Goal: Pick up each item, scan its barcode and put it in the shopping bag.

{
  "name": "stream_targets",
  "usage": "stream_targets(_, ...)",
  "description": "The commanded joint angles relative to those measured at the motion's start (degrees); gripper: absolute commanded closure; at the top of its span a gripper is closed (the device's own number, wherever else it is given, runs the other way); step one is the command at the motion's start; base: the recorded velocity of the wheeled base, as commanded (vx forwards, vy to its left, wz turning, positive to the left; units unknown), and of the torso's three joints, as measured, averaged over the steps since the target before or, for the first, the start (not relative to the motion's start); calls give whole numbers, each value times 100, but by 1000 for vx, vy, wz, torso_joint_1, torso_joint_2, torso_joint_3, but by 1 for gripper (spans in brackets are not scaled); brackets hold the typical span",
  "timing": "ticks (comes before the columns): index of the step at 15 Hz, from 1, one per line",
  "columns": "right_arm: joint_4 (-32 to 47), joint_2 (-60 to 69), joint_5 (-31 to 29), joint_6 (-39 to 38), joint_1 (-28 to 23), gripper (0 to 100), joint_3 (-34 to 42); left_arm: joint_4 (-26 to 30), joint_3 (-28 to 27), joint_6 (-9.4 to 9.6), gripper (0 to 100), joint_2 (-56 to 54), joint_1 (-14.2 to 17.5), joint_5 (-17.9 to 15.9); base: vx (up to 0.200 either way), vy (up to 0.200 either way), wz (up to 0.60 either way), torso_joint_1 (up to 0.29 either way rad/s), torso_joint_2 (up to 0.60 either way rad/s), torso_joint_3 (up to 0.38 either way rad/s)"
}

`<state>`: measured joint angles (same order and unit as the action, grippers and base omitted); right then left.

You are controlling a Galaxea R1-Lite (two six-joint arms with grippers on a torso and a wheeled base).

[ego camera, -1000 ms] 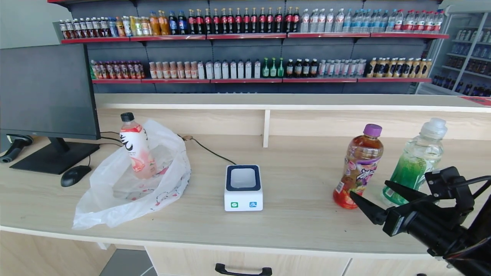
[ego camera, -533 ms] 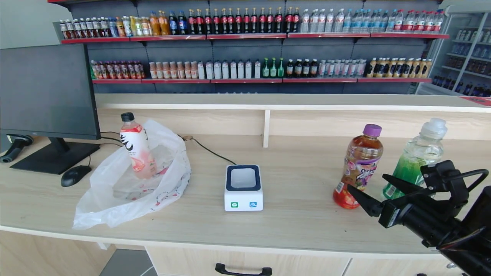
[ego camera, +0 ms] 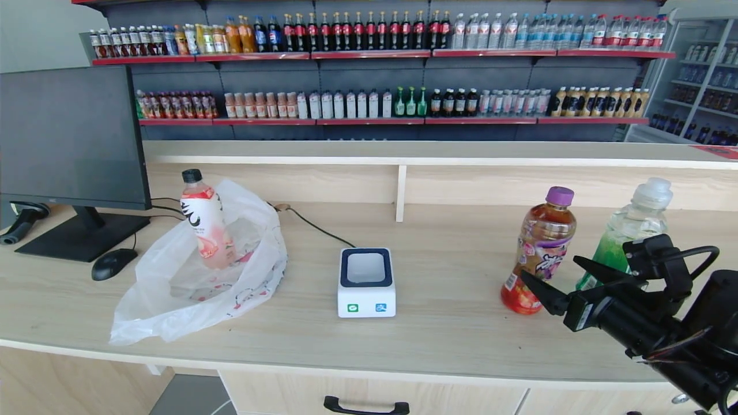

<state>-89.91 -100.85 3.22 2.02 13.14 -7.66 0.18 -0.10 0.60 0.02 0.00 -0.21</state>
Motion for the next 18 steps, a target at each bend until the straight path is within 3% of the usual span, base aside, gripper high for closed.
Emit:
stream_targets(1, -9, -101, 3, 9, -5, 0, -34, -1, 1, 2, 0, -2, 0, 3, 0, 0, 0, 0, 0, 0)
stream_targets(18, -9, -1156, 3, 123, -57, 0, -1150, -9, 10, -25, 0, -2, 0, 3, 0, 0, 0, 0, 0, 0)
